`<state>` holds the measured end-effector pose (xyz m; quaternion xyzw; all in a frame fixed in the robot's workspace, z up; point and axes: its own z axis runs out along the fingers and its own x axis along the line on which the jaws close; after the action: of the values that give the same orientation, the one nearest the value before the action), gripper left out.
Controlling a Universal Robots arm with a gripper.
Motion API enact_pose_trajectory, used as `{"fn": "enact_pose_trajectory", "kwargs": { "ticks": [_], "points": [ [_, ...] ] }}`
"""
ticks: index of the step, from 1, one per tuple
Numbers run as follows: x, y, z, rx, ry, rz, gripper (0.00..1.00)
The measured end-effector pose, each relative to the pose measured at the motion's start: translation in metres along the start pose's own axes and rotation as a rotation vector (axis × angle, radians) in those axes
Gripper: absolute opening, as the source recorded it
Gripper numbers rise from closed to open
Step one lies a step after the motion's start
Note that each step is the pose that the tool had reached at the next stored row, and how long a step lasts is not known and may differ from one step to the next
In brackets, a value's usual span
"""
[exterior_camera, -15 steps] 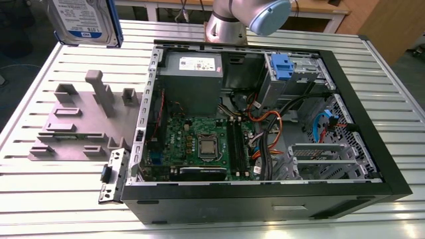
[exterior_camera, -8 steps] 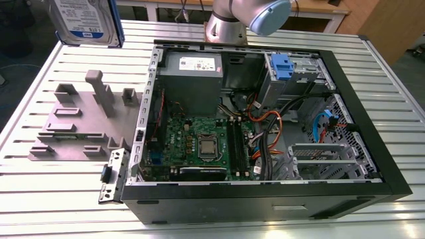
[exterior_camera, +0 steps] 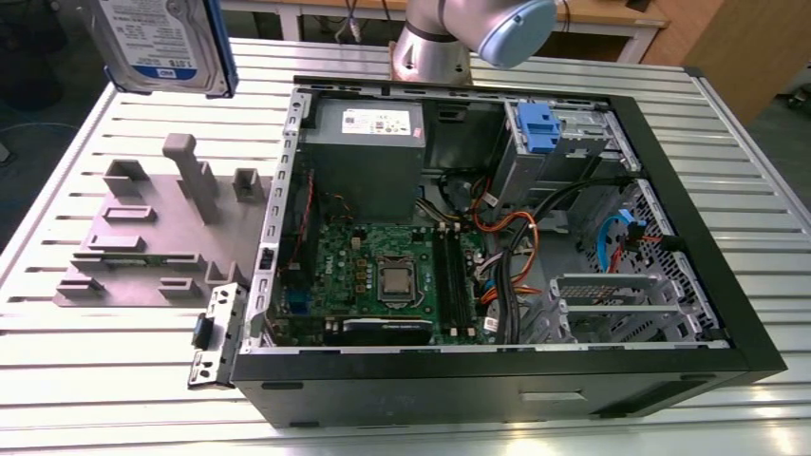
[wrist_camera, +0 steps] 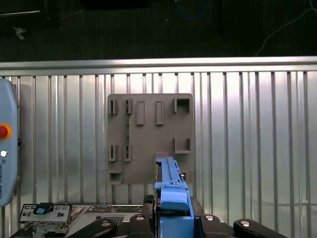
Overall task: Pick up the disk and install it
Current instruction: 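Pick up the disk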
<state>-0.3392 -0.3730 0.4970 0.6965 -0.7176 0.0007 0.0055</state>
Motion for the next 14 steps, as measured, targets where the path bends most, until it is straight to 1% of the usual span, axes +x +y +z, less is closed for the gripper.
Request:
{"fn": "enact_pose_trajectory", "kwargs": {
  "ticks": [4, 6, 14],
  "points": [
    [0.0091, -0.0003, 0.0004, 0.0001, -0.0001, 0.0, 0.36],
    [0.0122, -0.0004, 0.0006, 0.0001, -0.0001, 0.0, 0.36],
    [0.0172, -0.0019, 0.0011, 0.0, -0.0001, 0.0, 0.36]
  ]
}}
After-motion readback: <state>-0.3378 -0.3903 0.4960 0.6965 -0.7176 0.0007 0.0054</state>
